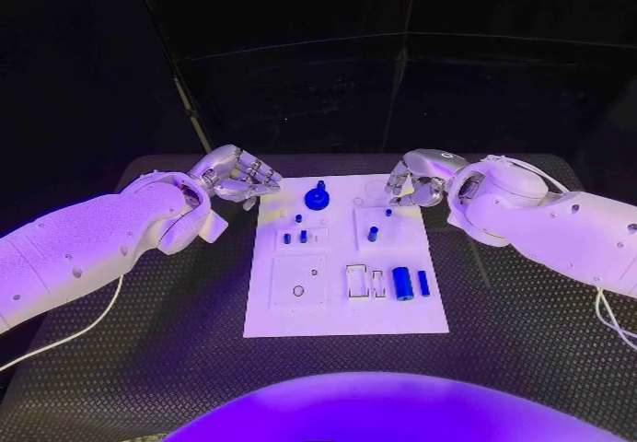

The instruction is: Assemble the parts on the task board

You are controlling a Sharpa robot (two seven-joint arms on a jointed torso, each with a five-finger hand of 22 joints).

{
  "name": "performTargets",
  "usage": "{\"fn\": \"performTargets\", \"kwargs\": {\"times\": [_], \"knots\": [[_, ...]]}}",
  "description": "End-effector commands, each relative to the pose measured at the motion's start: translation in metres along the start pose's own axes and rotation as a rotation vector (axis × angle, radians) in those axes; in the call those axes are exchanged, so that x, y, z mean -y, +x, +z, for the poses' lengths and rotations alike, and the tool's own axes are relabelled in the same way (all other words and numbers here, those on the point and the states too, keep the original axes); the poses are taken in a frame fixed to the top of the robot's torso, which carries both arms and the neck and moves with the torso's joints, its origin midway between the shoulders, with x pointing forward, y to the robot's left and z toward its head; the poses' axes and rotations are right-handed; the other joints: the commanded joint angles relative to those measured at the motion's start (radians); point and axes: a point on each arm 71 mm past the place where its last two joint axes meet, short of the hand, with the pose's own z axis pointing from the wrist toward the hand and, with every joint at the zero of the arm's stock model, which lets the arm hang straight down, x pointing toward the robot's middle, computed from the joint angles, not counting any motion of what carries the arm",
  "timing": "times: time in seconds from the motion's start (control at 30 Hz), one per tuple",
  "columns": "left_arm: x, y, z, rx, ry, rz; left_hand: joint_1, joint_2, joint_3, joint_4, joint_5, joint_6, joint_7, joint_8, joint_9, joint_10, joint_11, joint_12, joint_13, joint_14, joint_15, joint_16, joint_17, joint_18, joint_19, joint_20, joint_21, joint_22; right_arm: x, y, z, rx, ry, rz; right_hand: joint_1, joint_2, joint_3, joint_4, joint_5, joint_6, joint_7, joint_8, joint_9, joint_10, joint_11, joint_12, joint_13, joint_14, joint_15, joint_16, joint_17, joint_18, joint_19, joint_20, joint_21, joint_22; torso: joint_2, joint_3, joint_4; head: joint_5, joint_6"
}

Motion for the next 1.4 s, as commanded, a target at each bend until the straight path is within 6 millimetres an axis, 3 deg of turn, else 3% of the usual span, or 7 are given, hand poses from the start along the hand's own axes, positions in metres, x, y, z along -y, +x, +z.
{"fn": "performTargets", "kwargs": {"times": [0.03,0.23,0.5,0.9,1.17,1.4], "knots": [[0.008,0.000,-0.004,0.087,0.064,-0.325,-0.006,0.009,-0.003,0.004,-0.002,0.009,-0.002,0.008,-0.001,0.000,0.005,0.004,-0.001,-0.020,0.000,-0.030,-0.046,0.012,-0.022,0.001,-0.046,-0.029,-0.003,0.004,0.000,-0.015,0.012,-0.163,-0.004,-0.018,0.003,0.003,-0.013,-0.019,0.007,-0.016,-0.002,-0.026,0.009,-0.024,-0.021,0.031,0.012,0.013,0.012,0.009,-0.001,0.012,0.009,0.009,0.000,-0.0002,0.0003,-0.003,0.000],[0.013,0.006,-0.009,0.088,0.092,-0.424,-0.005,0.010,-0.005,0.003,-0.002,0.010,-0.003,0.009,-0.003,-0.002,0.004,0.008,-0.001,-0.036,0.001,-0.054,-0.082,0.019,-0.042,0.002,-0.091,-0.057,-0.004,0.012,0.000,-0.041,0.019,-0.193,-0.021,-0.032,0.002,-0.005,-0.043,-0.039,0.020,-0.043,-0.001,-0.047,0.022,-0.048,-0.055,0.031,0.022,0.039,0.034,0.007,0.002,0.024,0.028,0.031,0.000,0.0001,-0.0010,0.000,0.000],[0.014,0.005,-0.011,0.098,0.108,-0.447,-0.003,0.011,-0.005,0.003,-0.002,0.011,-0.004,0.010,-0.003,-0.001,0.004,0.010,-0.001,-0.040,0.000,-0.059,-0.087,0.020,-0.047,0.002,-0.101,-0.063,-0.007,0.017,0.002,-0.058,0.012,-0.198,-0.022,-0.026,0.008,-0.013,-0.049,-0.036,0.021,-0.049,0.001,-0.047,0.024,-0.051,-0.069,0.034,0.024,0.062,0.057,0.005,0.012,0.027,0.048,0.058,0.001,0.0011,-0.0007,-0.002,0.000],[0.014,0.006,-0.011,0.098,0.113,-0.452,-0.003,0.011,-0.006,0.002,-0.002,0.011,-0.004,0.010,-0.003,0.000,0.004,0.012,0.000,-0.041,0.000,-0.060,-0.090,0.020,-0.049,0.002,-0.105,-0.066,-0.010,0.033,0.003,-0.117,-0.005,-0.188,0.010,0.015,0.108,-0.034,-0.097,0.050,-0.005,-0.034,0.009,0.049,-0.002,-0.040,-0.111,0.049,0.004,0.157,0.141,-0.018,0.076,0.014,0.175,0.224,0.001,0.0017,-0.0012,-0.003,0.000],[0.013,0.006,-0.010,0.097,0.112,-0.453,-0.002,0.012,-0.006,0.002,-0.002,0.011,-0.003,0.011,-0.003,0.000,0.004,0.012,0.000,-0.041,0.000,-0.060,-0.089,0.021,-0.049,0.002,-0.106,-0.066,-0.012,0.036,0.005,-0.127,-0.016,-0.185,0.014,0.015,0.161,-0.049,-0.103,0.079,-0.011,-0.031,0.010,0.086,-0.010,-0.050,-0.125,0.050,-0.003,0.172,0.150,-0.023,0.085,0.007,0.210,0.267,0.000,0.0016,-0.0009,-0.002,0.000],[0.013,0.005,-0.010,0.099,0.109,-0.453,-0.002,0.012,-0.006,0.001,-0.002,0.011,-0.003,0.011,-0.003,0.000,0.004,0.012,0.000,-0.041,0.000,-0.061,-0.090,0.021,-0.050,0.002,-0.108,-0.067,-0.010,0.037,0.006,-0.131,-0.003,-0.185,-0.002,0.001,0.194,-0.058,-0.105,0.082,-0.008,-0.039,0.007,0.095,-0.009,-0.066,-0.136,0.047,-0.001,0.177,0.148,-0.024,0.080,0.007,0.222,0.277,0.001,0.0018,-0.0007,-0.003,0.000]]}}
